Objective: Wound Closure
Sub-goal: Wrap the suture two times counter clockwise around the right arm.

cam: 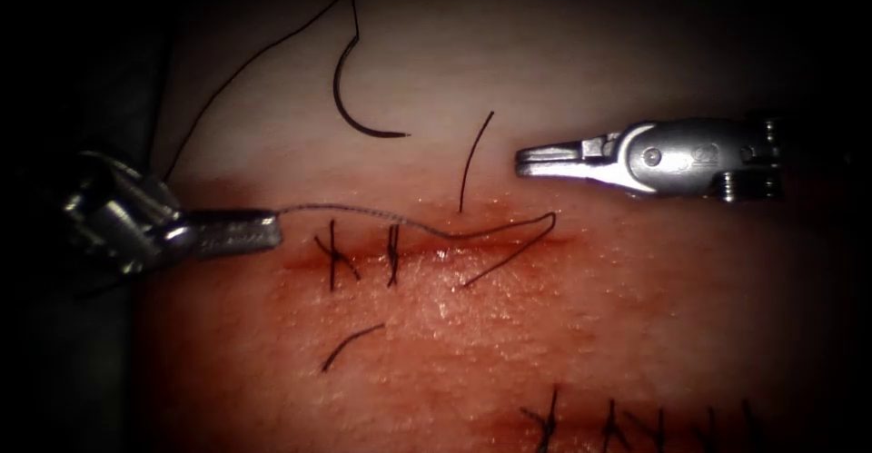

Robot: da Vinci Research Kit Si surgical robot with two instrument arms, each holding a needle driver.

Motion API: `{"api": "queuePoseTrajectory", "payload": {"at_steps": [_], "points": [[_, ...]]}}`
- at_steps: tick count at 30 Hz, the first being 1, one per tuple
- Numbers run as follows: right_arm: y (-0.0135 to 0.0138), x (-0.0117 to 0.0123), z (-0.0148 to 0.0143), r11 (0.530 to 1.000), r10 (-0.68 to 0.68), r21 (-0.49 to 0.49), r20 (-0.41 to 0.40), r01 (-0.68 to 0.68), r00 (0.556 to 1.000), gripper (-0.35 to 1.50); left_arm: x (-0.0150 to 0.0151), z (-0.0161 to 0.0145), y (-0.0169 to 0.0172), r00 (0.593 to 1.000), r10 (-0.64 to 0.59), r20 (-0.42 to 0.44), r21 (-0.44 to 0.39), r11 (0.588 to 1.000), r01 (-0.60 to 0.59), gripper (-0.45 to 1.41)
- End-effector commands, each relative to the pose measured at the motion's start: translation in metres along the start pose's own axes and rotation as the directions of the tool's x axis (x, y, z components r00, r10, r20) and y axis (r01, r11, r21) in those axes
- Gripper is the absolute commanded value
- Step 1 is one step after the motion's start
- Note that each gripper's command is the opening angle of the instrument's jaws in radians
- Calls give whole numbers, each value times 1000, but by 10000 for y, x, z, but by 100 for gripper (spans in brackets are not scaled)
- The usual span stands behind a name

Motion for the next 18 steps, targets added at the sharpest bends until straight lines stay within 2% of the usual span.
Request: {"api": "queuePoseTrajectory", "payload": {"at_steps": [1,3,7,9,13,18], "points": [[-5,-16,33,999,-20,35,-11,21,1000,-35,-9,9,-1,1000,-9,3,19,1000,9,-45],[-12,-23,44,998,-29,50,-30,30,999,-35,-13,14,-3,1000,-11,20,34,999,11,-45],[-31,-28,65,996,35,91,-129,-23,991,-35,-41,32,1,987,-5,164,53,999,-3,-45],[-34,-24,66,995,52,96,-164,-36,985,-35,-53,36,7,979,1,203,55,998,-13,-45],[-41,-10,65,994,102,72,-266,-85,959,-35,-101,39,30,952,20,305,61,997,-41,-45],[-49,4,67,989,149,54,-350,-139,925,-35,-133,39,53,934,36,355,28,998,-50,-45]]}}
